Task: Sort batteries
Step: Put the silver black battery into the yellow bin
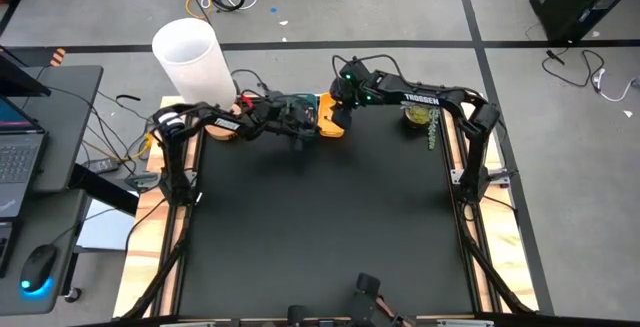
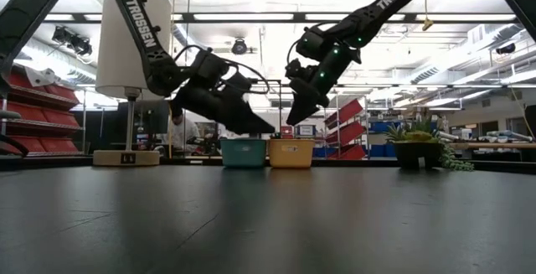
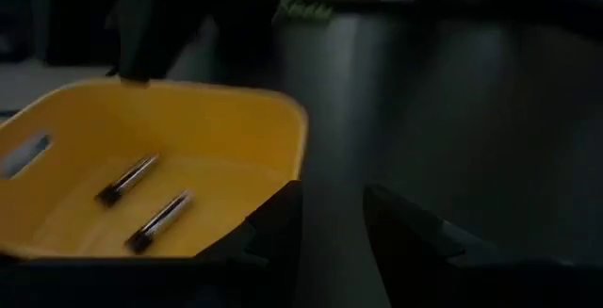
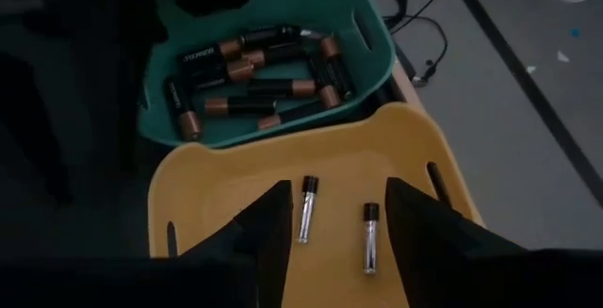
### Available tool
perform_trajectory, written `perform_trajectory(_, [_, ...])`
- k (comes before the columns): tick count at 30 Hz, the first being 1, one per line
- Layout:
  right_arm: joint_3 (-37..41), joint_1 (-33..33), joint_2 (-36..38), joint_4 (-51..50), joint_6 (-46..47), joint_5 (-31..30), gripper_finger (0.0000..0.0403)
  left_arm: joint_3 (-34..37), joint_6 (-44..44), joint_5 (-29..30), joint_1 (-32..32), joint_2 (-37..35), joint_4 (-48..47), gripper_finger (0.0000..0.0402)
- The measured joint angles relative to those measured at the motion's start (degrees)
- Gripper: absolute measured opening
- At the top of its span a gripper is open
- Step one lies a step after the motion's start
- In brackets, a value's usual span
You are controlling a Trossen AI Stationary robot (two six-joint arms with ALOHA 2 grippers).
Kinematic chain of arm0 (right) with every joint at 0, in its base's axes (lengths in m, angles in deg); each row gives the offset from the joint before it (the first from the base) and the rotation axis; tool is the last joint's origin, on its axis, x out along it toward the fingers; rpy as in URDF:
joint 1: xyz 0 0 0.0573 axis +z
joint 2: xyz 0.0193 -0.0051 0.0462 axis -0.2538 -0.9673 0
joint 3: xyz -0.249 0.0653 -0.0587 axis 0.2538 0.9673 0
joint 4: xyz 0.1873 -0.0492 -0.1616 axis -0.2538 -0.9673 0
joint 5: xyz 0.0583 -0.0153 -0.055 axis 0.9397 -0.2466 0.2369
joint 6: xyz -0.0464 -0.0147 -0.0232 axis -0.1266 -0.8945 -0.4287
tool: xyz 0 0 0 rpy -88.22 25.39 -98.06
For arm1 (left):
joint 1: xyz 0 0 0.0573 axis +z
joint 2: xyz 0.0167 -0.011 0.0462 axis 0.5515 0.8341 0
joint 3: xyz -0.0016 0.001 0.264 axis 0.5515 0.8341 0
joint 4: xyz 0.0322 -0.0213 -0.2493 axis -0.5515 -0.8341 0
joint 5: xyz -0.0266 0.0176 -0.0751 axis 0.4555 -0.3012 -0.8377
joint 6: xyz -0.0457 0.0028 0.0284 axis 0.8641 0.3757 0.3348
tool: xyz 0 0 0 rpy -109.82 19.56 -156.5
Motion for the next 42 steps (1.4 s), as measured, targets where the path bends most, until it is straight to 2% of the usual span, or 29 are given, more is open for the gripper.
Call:
perform_trajectory(8, [-2.68,-0.18,0.00,1.77,-0.02,-3.00,0.0155,0.00,-2.29,14.19,-4.70,-1.07,-4.27,0.0131])
perform_trajectory(13, [-7.08,-0.68,0.08,0.97,-0.64,-3.00,0.0154,0.00,-3.25,31.33,-6.92,-8.16,-15.23,0.0131])
perform_trajectory(15, [-8.25,-0.74,0.11,0.25,-0.87,-3.00,0.0153,-0.02,-3.32,35.80,-7.15,-11.63,-19.81,0.0131])
perform_trajectory(22, [-8.42,-0.57,0.11,-1.15,-0.87,-2.95,0.0153,-0.02,-3.52,36.14,-7.15,-20.85,-31.84,0.0131])
perform_trajectory(25, [-8.33,-0.13,0.09,-5.74,-0.61,-2.88,0.0153,-0.02,-3.77,39.84,-6.57,-22.93,-35.41,0.0131])
perform_trajectory(31, [-8.31,0.95,0.09,-18.21,-0.69,0.18,0.0153,-0.02,-3.84,48.58,-3.60,-22.90,-40.40,0.0131])
perform_trajectory(35, [-8.28,1.75,0.09,-23.73,-0.81,3.93,0.0153,-0.02,-3.82,49.36,-0.39,-22.34,-41.43,0.0131])
perform_trajectory(42, [-8.28,4.01,0.09,-24.62,-2.90,9.58,0.0153,-0.03,-3.90,49.60,4.63,-22.13,-41.64,0.0131])
